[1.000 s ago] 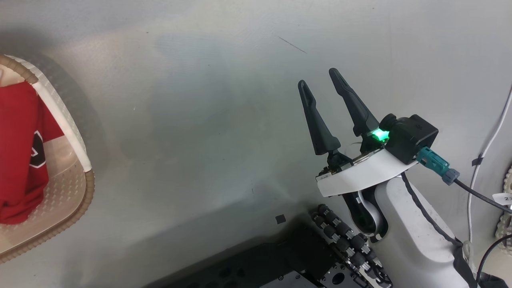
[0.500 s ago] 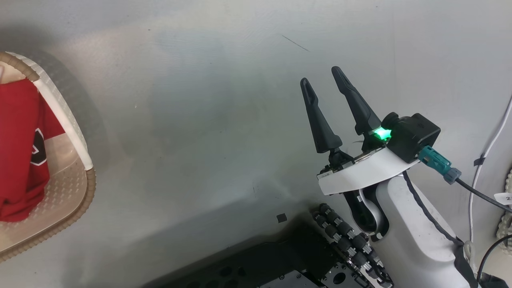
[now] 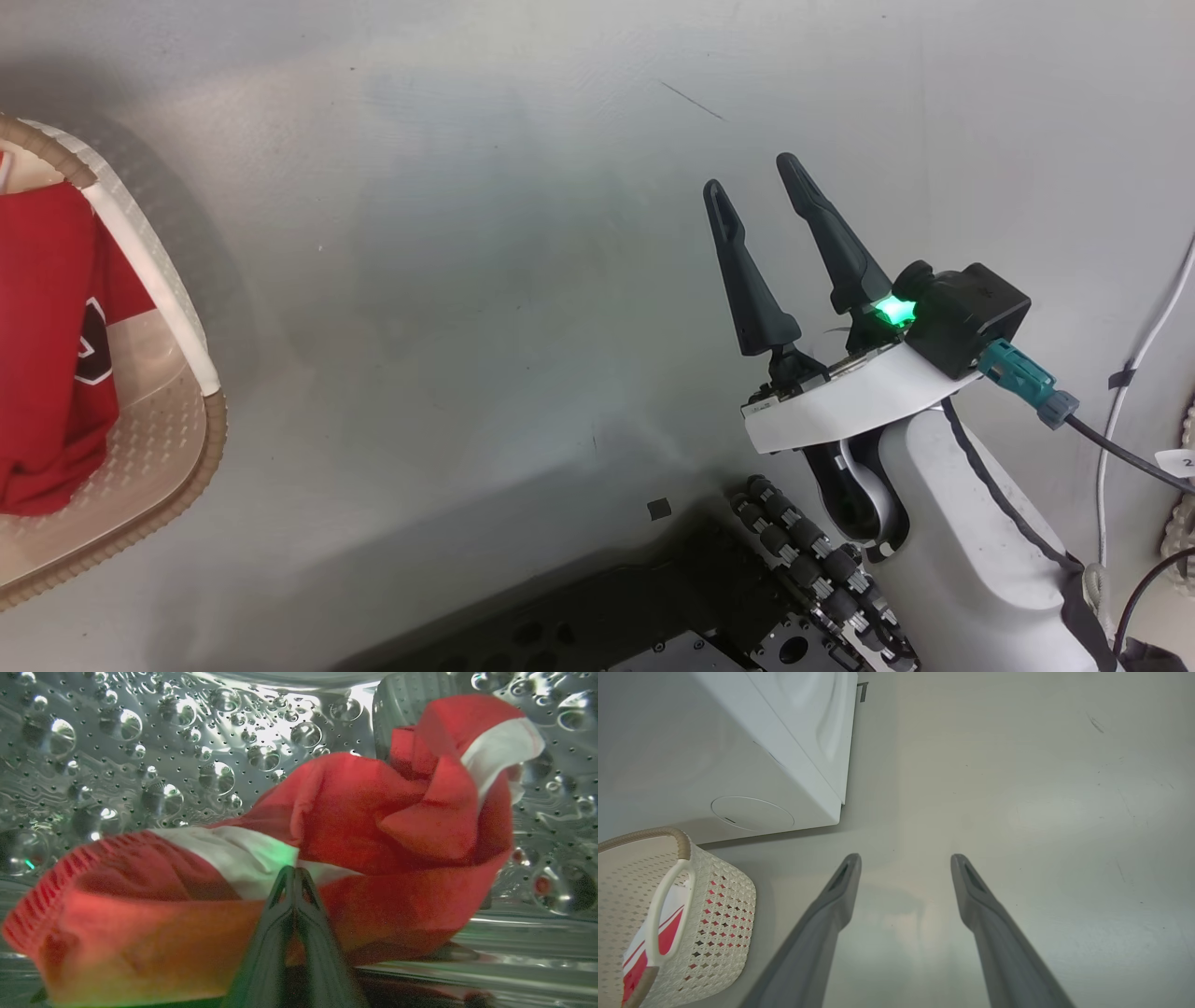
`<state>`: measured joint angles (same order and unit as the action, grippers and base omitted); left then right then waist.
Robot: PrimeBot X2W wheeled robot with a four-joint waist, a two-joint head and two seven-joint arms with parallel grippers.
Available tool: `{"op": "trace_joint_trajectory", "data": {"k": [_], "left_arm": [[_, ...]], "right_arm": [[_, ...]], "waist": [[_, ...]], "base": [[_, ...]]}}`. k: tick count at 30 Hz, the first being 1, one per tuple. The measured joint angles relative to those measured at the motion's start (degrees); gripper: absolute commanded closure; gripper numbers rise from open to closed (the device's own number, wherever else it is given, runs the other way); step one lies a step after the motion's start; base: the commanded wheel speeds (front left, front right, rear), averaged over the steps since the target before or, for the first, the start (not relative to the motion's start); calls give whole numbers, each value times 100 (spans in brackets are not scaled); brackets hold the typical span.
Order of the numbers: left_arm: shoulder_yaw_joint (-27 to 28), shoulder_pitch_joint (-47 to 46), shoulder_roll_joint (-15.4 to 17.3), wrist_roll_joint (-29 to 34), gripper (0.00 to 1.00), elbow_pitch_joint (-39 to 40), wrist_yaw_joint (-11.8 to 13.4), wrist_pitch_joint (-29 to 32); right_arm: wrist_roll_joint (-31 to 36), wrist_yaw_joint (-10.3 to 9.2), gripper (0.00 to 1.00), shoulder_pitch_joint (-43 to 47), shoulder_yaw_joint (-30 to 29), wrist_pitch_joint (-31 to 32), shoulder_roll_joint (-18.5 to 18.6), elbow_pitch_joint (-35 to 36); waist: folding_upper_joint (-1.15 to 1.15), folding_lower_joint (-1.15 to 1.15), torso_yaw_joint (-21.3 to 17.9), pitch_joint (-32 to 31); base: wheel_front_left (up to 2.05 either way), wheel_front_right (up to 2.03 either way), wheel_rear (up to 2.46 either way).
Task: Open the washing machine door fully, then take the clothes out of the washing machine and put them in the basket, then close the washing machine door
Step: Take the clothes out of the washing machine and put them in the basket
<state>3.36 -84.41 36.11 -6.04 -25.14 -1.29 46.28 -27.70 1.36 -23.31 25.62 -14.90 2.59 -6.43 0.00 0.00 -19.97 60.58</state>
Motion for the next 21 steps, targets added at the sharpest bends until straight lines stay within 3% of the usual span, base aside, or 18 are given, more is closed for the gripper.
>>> {"op": "trace_joint_trajectory", "data": {"k": [7, 17, 21], "left_arm": [[32, 73, -29, -10, 100, 63, 34, -375], [65, 655, -592, -417, 100, 12, 37, -1351], [32, 891, -847, -577, 100, -35, -93, -1767]], "right_arm": [[10, 0, 0, -125, -140, -1, -3, -3], [348, -2, 0, -226, -546, -1, 0, -132], [490, 0, 0, -229, -693, -1, 0, -209]], "waist": [[0, 0, 14, -48], [0, 0, 238, -365], [0, 0, 378, -543]], "base": [[0, 0, 0], [0, 0, 0], [0, 0, 0]]}}
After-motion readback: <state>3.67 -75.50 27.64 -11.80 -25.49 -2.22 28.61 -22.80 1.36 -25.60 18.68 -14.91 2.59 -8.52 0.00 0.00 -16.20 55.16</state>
